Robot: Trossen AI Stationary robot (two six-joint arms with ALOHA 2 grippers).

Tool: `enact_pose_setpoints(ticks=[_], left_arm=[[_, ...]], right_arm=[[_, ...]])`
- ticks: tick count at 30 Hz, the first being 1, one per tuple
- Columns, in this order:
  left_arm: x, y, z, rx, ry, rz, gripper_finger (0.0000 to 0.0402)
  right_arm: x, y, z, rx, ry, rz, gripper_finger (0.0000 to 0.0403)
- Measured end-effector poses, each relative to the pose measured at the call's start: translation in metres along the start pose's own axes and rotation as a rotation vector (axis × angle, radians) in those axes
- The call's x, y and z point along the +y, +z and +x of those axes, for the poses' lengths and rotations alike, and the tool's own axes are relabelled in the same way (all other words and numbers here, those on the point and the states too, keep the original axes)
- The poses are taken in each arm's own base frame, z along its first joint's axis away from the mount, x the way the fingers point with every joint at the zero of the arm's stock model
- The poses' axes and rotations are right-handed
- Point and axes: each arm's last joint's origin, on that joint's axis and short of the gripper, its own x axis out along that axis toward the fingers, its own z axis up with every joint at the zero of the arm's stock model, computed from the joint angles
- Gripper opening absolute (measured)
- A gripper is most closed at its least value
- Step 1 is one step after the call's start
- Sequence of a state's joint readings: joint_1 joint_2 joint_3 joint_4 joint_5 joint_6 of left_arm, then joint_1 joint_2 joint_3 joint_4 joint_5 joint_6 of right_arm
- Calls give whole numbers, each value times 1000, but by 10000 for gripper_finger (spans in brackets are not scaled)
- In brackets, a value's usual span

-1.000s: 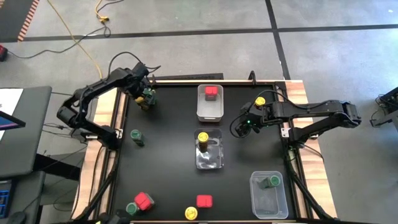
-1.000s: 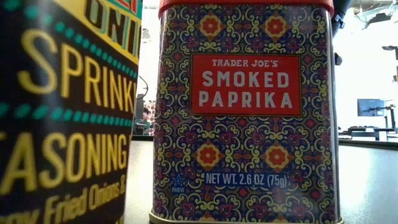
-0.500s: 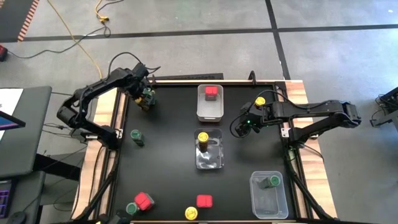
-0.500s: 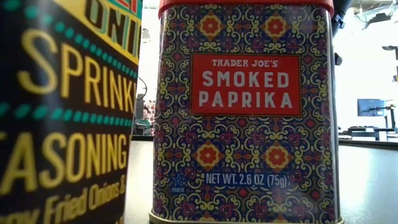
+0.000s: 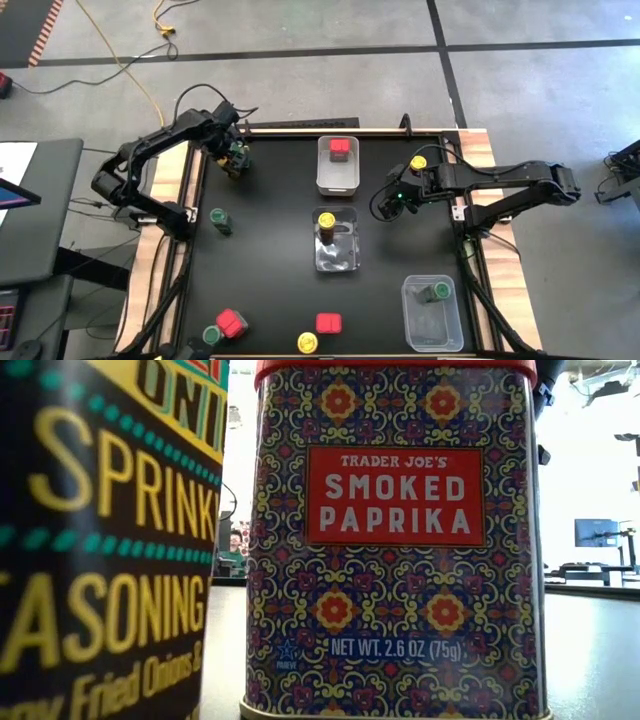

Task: Sort spices by type
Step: Put the top left yellow seasoning bottle into the black bin

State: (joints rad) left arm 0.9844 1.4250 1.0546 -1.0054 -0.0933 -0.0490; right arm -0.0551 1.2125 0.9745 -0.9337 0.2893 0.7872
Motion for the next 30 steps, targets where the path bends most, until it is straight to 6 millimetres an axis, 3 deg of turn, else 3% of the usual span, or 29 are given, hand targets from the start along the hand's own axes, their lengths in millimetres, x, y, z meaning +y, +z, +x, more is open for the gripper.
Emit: enact_pose_setpoints(ticks=[7,16,24,30], left_arm=[[-4,-3,-7,17,-2,22,237],[-35,-20,-55,-73,-48,55,236],[-103,-47,-107,-160,-180,170,236],[-157,-58,-146,-276,-232,234,235]], right_arm=[[0,0,0,0,0,18,297],[-3,-3,0,27,-27,13,297],[-11,-29,-14,168,-145,-39,297],[-9,-50,-44,55,-42,-148,294]])
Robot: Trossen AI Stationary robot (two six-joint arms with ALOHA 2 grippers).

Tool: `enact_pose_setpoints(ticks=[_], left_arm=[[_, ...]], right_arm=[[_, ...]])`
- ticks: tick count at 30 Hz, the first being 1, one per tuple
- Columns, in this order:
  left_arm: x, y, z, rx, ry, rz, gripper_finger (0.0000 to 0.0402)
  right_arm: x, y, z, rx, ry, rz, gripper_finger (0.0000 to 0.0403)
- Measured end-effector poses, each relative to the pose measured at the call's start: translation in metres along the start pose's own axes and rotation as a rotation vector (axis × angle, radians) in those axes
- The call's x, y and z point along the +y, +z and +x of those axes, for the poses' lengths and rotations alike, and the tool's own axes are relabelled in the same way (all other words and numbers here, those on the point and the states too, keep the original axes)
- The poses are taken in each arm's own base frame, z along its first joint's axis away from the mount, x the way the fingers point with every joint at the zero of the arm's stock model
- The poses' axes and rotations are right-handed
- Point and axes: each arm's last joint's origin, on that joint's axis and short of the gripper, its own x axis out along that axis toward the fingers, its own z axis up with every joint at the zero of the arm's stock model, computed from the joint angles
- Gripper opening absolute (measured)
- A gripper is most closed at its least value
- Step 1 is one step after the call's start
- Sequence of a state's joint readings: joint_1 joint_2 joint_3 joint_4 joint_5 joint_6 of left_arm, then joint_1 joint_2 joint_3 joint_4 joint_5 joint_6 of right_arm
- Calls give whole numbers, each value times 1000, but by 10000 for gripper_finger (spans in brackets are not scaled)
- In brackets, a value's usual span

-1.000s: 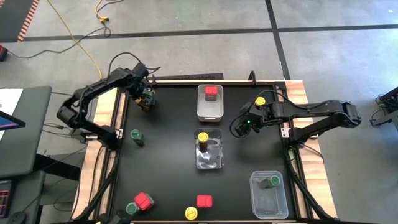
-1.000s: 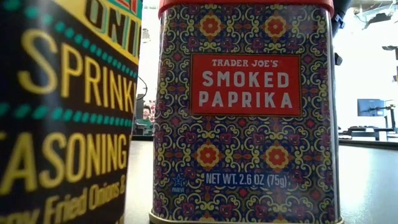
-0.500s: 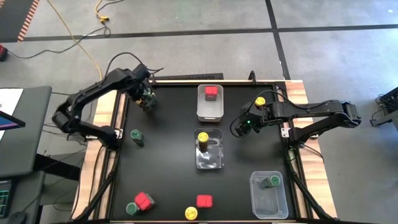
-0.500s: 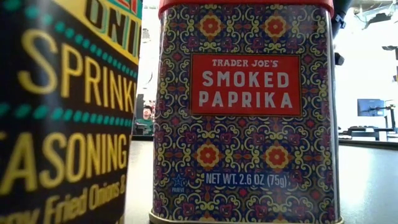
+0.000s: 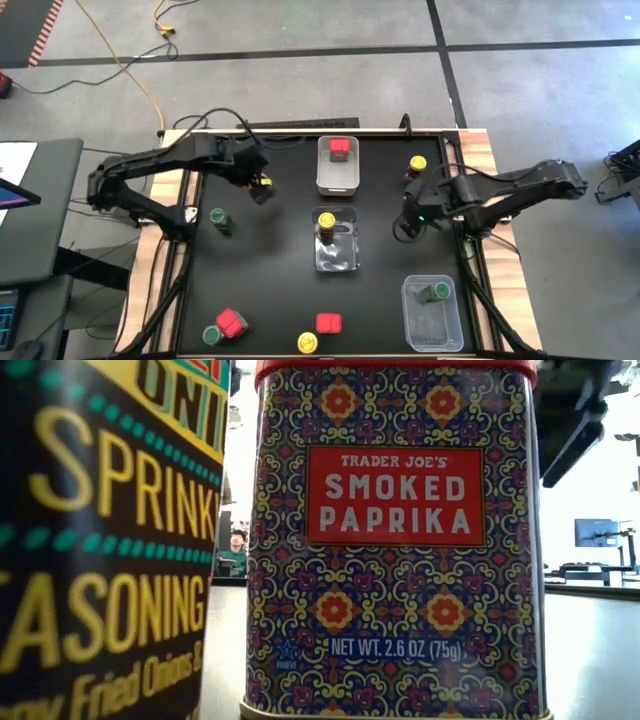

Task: Sort spices by type
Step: Put the top left yellow seasoning bottle into the black bin

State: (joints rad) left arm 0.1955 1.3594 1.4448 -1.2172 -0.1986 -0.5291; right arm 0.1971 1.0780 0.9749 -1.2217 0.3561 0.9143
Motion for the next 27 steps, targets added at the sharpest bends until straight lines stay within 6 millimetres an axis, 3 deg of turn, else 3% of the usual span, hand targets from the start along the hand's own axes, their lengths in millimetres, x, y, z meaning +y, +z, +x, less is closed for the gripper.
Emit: enact_pose_setpoints(ticks=[5,12,21,27], left_arm=[[-40,21,-10,-57,-44,40,235],[-93,56,-7,-114,-97,175,235],[-151,83,18,-130,-164,340,235],[-177,90,45,-107,-241,435,235]], right_arm=[[-4,-14,-19,-91,58,-47,292],[-7,-25,-26,-104,59,-59,291],[5,-58,10,-84,117,-53,291],[13,-70,12,-89,183,-58,291]])
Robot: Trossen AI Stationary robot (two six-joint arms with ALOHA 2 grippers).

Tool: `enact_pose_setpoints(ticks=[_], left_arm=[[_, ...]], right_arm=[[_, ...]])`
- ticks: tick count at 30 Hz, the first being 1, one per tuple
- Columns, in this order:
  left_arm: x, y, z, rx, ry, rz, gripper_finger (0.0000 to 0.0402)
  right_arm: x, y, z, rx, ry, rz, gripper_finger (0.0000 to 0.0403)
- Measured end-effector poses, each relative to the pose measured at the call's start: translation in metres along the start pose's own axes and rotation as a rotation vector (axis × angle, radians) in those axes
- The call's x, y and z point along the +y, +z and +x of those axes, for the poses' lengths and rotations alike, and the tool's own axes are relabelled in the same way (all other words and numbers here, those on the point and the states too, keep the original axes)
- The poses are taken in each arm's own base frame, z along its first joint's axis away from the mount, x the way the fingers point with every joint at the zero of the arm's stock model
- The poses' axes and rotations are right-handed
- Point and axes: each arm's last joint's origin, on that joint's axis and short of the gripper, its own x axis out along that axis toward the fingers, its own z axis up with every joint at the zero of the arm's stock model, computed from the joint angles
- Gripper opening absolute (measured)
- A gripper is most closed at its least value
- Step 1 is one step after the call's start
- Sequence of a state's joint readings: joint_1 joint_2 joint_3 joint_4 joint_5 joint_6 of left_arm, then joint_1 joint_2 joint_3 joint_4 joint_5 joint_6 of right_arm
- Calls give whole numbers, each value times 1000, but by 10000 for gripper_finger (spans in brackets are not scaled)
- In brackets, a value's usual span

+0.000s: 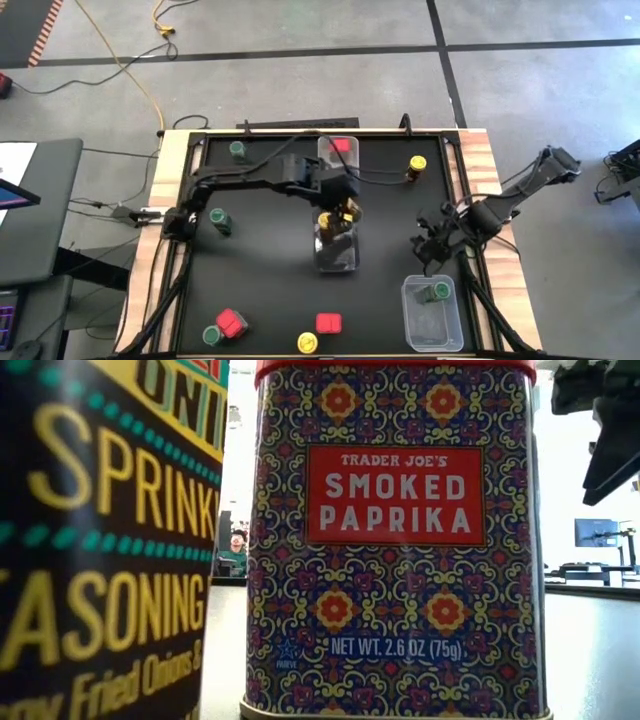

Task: Sort spices by type
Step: Put the top left yellow seasoning bottle into the black bin

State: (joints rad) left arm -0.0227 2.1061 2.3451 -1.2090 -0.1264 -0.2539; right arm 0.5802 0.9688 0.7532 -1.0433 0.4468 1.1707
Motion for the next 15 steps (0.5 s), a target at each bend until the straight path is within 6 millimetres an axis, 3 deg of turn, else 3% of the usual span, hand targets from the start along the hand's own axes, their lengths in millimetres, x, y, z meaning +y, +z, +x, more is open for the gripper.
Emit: enact_pose_setpoints(ticks=[7,15], left_arm=[[1,-3,22,63,-15,5,235],[-8,-7,22,80,-22,-3,235]], right_arm=[[2,-3,-2,1,19,-12,291],[2,-3,-2,1,14,-15,291]])
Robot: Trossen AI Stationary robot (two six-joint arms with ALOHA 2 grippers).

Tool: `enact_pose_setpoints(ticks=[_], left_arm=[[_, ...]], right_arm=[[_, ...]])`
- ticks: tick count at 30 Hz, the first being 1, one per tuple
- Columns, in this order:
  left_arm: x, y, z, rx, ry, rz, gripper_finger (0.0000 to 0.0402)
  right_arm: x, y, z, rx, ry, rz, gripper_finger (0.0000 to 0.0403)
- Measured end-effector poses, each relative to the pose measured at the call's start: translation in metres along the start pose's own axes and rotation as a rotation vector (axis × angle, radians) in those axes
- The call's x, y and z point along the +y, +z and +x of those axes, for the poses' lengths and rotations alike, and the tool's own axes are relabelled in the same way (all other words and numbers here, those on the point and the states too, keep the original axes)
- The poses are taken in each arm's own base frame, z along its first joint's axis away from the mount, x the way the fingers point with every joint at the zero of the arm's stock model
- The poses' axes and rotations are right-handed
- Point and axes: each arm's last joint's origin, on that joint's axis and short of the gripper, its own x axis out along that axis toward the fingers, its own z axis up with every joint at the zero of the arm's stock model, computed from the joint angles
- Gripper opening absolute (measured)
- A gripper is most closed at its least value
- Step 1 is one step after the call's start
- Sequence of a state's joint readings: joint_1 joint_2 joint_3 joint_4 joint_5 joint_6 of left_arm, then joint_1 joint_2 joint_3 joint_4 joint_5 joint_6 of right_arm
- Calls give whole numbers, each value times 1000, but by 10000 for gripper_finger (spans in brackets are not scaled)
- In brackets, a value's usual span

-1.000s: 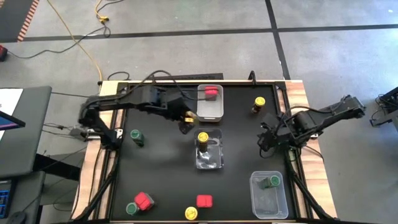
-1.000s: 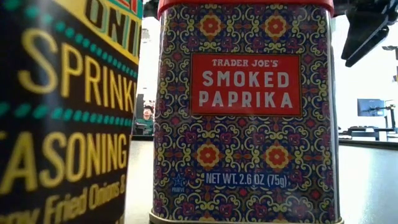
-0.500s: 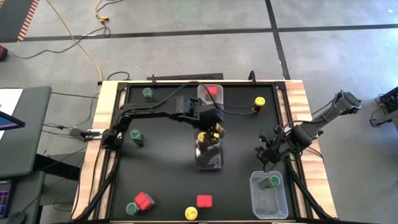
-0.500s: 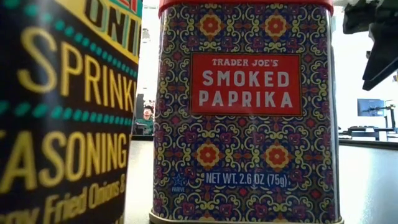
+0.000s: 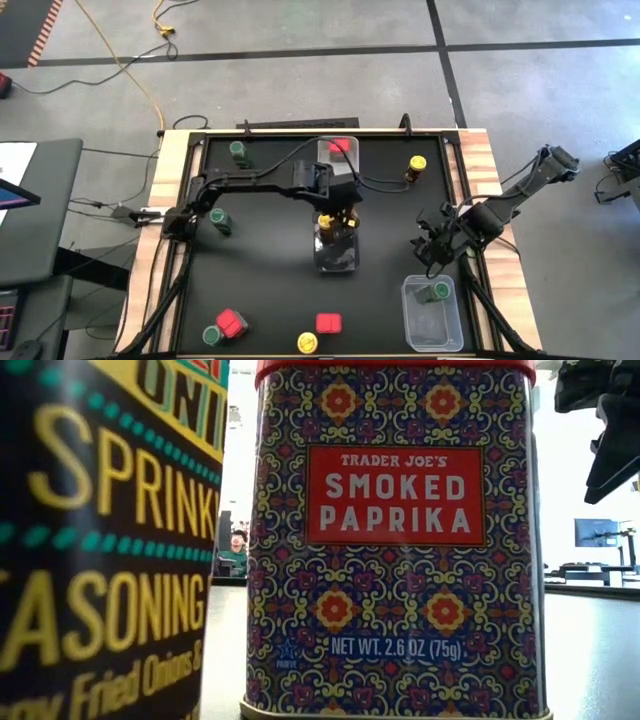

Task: Sort spices by type
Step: Put the top left yellow seasoning bottle into the black bin

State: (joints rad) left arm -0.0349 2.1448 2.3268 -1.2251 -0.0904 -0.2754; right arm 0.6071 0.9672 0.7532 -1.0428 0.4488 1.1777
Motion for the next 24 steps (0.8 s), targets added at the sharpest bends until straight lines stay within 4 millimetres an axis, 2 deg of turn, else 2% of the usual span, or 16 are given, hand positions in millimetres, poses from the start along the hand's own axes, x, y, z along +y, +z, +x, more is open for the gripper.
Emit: enact_pose_setpoints(ticks=[9,21,24], left_arm=[[-30,-17,2,62,1,0,235],[-45,-30,-1,122,37,-24,235],[-48,-35,5,145,45,-16,235]], right_arm=[[0,0,0,-1,0,-8,291],[0,0,0,-2,2,-17,291],[0,0,0,-3,3,-17,291]])
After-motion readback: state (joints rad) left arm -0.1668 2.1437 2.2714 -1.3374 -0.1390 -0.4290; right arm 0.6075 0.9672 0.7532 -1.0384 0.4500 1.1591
